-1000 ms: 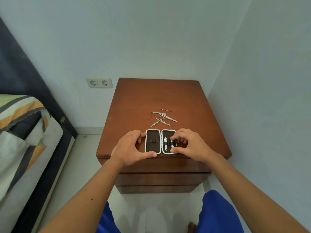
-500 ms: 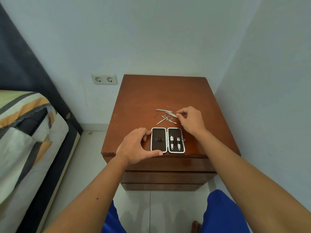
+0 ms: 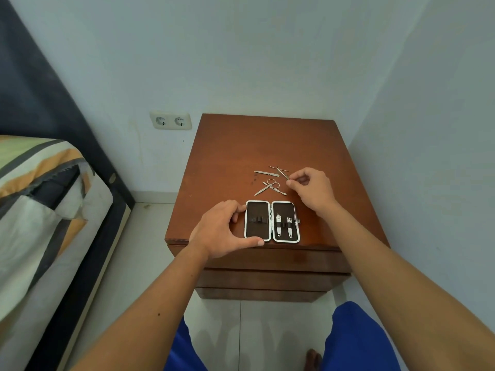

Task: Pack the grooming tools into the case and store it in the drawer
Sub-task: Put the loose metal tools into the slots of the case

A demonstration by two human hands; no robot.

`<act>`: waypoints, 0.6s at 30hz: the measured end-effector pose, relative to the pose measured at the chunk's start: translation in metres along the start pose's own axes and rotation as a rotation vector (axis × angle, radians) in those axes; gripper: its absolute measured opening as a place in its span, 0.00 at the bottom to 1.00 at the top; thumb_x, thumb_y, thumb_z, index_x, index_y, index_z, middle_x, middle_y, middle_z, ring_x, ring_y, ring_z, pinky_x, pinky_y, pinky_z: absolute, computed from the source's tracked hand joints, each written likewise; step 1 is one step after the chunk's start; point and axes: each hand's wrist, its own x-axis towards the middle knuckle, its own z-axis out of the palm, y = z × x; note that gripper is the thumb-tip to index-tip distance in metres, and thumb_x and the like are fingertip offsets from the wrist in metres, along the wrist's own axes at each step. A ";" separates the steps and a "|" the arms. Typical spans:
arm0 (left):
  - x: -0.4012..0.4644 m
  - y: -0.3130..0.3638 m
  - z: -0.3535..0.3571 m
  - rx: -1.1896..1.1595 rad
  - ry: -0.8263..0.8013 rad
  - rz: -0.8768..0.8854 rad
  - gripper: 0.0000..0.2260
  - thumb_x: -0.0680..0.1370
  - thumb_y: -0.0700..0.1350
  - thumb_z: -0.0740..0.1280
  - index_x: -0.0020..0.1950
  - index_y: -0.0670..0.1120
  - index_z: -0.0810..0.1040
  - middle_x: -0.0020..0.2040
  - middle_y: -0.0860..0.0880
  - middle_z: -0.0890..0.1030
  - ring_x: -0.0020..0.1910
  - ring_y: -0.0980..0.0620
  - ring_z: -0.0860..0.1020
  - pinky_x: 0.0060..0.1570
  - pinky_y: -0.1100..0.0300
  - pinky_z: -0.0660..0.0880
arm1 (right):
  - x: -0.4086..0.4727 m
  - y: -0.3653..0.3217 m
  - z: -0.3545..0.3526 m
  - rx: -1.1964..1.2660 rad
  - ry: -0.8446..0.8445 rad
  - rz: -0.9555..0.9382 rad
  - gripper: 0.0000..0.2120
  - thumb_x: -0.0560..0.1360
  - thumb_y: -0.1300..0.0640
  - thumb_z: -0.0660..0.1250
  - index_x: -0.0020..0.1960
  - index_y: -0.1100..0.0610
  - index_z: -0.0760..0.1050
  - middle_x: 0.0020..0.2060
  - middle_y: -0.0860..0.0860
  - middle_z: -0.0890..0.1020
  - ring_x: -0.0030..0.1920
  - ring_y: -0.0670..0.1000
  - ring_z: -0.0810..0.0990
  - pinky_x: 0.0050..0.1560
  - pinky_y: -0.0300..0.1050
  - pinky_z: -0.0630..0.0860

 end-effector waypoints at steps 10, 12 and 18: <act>0.000 0.002 -0.001 0.014 -0.015 -0.016 0.33 0.63 0.76 0.76 0.58 0.56 0.76 0.47 0.59 0.76 0.47 0.57 0.75 0.44 0.60 0.75 | -0.018 -0.025 -0.007 0.391 -0.367 -0.061 0.26 0.79 0.72 0.69 0.71 0.51 0.75 0.46 0.57 0.76 0.46 0.61 0.89 0.50 0.54 0.86; 0.000 0.002 -0.001 0.015 -0.012 -0.014 0.34 0.63 0.76 0.76 0.58 0.56 0.76 0.47 0.60 0.76 0.47 0.57 0.75 0.43 0.61 0.73 | -0.019 -0.028 -0.008 0.419 -0.365 -0.055 0.27 0.78 0.72 0.70 0.72 0.51 0.74 0.47 0.58 0.76 0.47 0.62 0.88 0.50 0.56 0.87; 0.000 0.001 0.000 0.015 -0.017 -0.017 0.34 0.63 0.77 0.75 0.58 0.56 0.76 0.47 0.59 0.76 0.47 0.57 0.76 0.44 0.58 0.77 | -0.021 -0.029 -0.008 0.441 -0.346 -0.072 0.29 0.77 0.70 0.73 0.73 0.50 0.73 0.50 0.68 0.77 0.47 0.64 0.88 0.50 0.60 0.86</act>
